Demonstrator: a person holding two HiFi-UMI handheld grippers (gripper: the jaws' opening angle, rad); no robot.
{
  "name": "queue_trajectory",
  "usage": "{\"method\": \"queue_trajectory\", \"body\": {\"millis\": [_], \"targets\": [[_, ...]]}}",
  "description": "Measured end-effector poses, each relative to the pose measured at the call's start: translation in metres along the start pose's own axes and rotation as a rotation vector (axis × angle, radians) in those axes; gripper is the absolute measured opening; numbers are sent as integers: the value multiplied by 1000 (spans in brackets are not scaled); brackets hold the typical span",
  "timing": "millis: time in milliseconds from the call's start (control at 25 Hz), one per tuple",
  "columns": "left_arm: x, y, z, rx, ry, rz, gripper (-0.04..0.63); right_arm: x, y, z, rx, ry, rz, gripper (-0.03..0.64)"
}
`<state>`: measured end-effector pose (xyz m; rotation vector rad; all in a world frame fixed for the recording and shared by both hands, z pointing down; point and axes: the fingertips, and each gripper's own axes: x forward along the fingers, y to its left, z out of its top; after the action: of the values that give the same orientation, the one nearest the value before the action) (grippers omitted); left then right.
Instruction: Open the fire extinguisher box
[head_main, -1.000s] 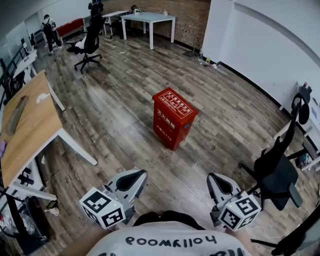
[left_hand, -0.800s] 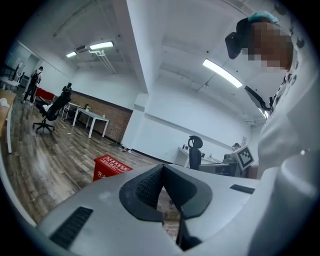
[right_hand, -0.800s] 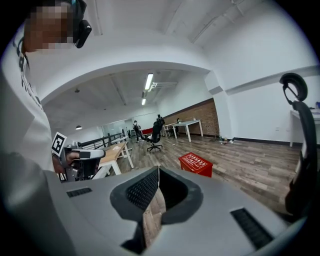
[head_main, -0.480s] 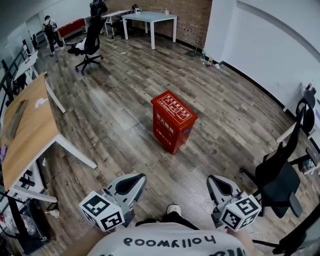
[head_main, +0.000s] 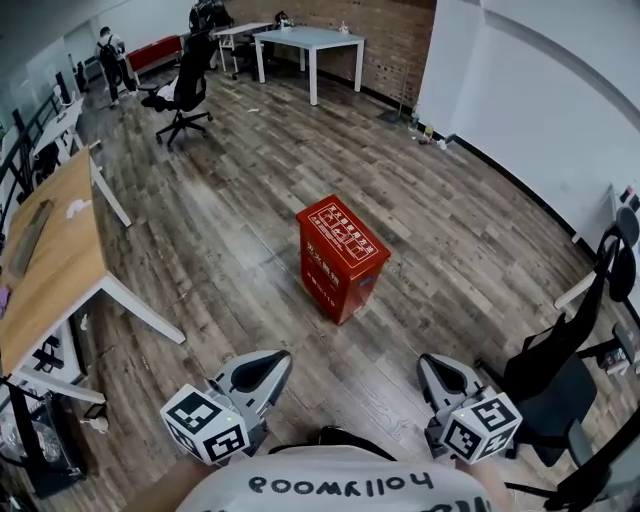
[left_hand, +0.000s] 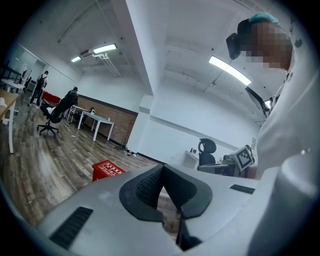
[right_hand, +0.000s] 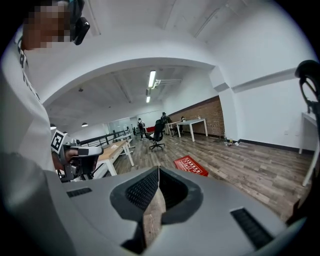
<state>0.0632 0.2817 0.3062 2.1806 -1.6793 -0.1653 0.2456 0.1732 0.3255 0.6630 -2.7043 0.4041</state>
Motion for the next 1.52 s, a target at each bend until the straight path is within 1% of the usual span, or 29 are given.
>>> {"method": "queue_trajectory", "body": {"millis": [160, 280, 400, 520, 640, 800, 1000, 1400, 1520], "targets": [[17, 4, 4, 13, -15, 18, 6, 7, -18, 4, -24, 11, 2, 9], [27, 9, 9, 14, -41, 42, 6, 12, -25, 3, -37, 23, 19, 9], [31, 15, 10, 16, -49, 65, 6, 16, -31, 2, -46, 30, 25, 9], [33, 21, 7, 12, -37, 74, 6, 22, -34, 2, -27, 21, 30, 9], [36, 26, 4, 5, -18, 74, 6, 28, -35, -3, -12, 33, 31, 9], [42, 35, 7, 14, 7, 52, 6, 39, -34, -3, 12, 43, 14, 9], [48, 55, 19, 26, 34, 20, 6, 58, -30, 13, 27, 13, -9, 9], [65, 106, 43, 38, 73, -51, 6, 105, -24, 26, 70, 4, -68, 9], [70, 122, 48, 44, 85, -70, 6, 119, -23, 31, 102, -8, -81, 9]]}}
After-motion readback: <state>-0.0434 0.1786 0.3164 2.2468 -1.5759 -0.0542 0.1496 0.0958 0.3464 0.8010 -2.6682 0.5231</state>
